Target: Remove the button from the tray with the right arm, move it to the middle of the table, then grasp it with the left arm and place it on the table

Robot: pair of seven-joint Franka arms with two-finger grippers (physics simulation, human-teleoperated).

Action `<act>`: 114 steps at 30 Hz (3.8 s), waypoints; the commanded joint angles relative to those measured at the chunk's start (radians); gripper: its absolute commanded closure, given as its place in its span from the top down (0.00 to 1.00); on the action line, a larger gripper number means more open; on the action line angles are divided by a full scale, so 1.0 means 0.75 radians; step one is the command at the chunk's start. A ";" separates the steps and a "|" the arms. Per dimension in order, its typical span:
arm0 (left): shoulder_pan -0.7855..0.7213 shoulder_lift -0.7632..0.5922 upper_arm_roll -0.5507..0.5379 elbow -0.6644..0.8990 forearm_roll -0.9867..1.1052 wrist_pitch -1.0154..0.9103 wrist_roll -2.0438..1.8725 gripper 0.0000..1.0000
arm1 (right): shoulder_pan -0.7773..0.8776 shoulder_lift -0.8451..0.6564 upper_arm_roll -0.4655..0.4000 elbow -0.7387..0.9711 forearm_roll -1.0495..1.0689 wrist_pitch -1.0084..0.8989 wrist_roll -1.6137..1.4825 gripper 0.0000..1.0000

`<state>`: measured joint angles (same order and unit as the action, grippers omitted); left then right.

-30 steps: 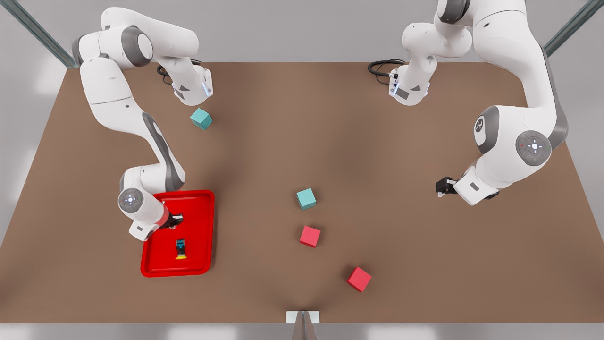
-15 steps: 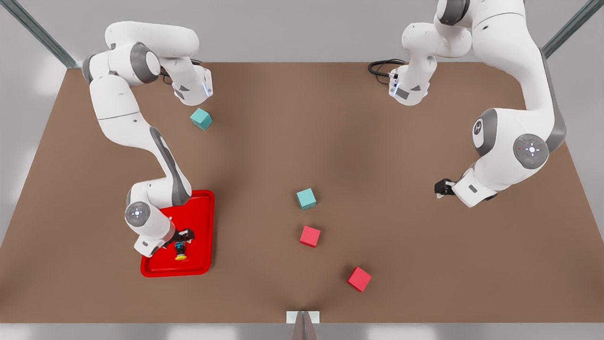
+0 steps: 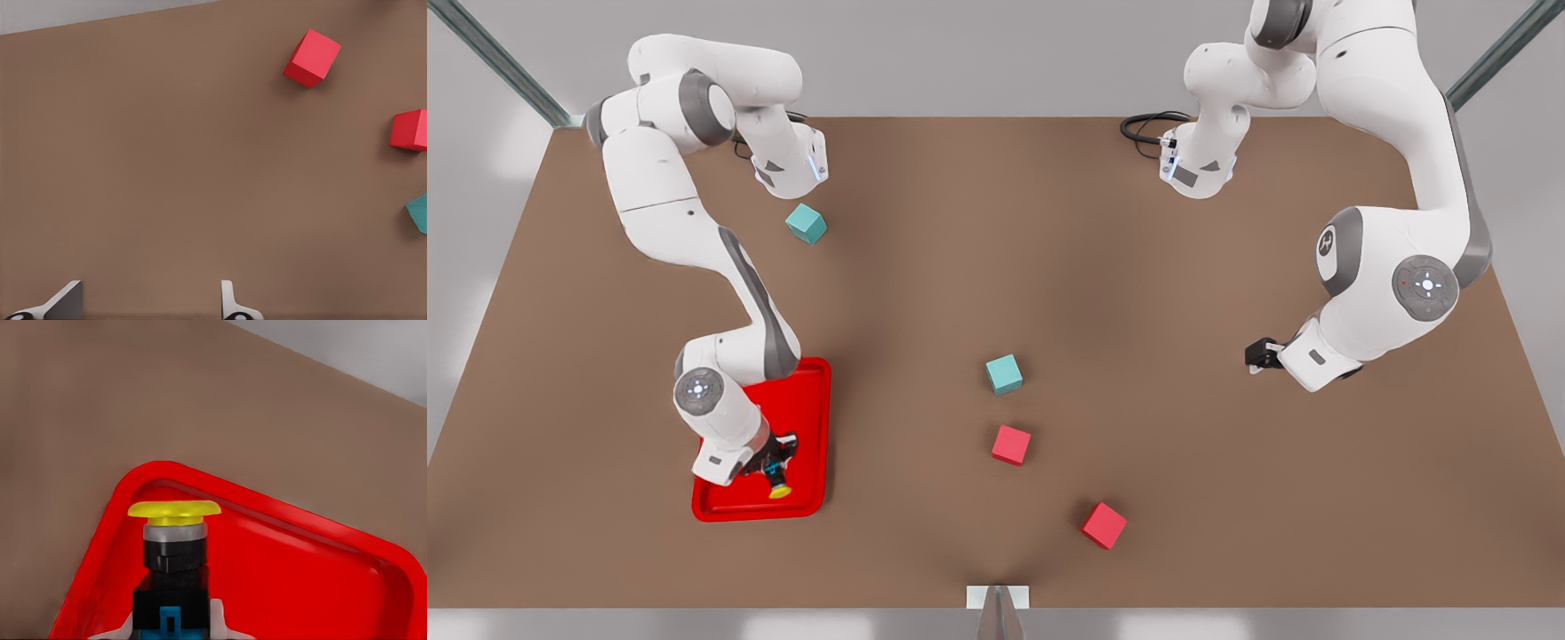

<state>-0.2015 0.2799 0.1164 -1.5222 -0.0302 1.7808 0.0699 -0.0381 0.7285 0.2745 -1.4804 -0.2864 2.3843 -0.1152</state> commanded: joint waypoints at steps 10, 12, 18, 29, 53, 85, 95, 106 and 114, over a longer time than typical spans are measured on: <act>0.001 0.003 0.000 0.013 -0.003 0.021 -0.009 1.00 | 0.861 0.491 0.270 0.912 0.018 -0.013 -0.652 0.21; -0.001 0.013 -0.002 0.013 -0.009 0.021 -0.009 1.00 | 0.920 0.544 0.280 0.914 0.020 0.116 -0.714 0.21; -0.001 -0.003 -0.002 0.009 -0.005 -0.006 -0.015 1.00 | 1.086 0.657 0.166 0.931 0.016 0.161 -0.714 1.00; -0.069 -0.007 -0.204 0.166 0.009 -0.247 -1.874 1.00 | 0.514 -0.320 0.155 0.205 0.016 -0.561 -0.368 1.00; -0.237 0.420 -0.213 -0.173 0.198 0.362 -3.533 1.00 | 0.129 -0.861 -0.391 -0.241 0.337 -0.847 0.152 1.00; -0.232 0.361 -0.213 -0.605 0.239 0.917 -2.824 1.00 | 0.129 -0.734 -0.389 -0.153 0.361 -0.727 0.123 1.00; -0.214 0.443 -0.215 -0.519 0.200 0.933 -2.818 1.00 | 0.129 -0.732 -0.389 -0.153 0.359 -0.727 0.123 1.00; -0.214 0.406 -0.215 -0.566 0.200 0.904 -2.834 1.00 | 0.129 -0.726 -0.387 -0.147 0.361 -0.727 0.123 1.00; -0.214 0.410 -0.213 -0.564 0.200 0.878 -2.838 0.79 | 0.129 -0.724 -0.389 -0.143 0.382 -0.727 0.133 1.00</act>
<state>-0.3620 0.5881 -0.0430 -1.9458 0.1203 2.4481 -2.0678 0.0584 0.1866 -0.0162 -1.5882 -0.0114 1.8397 -0.0236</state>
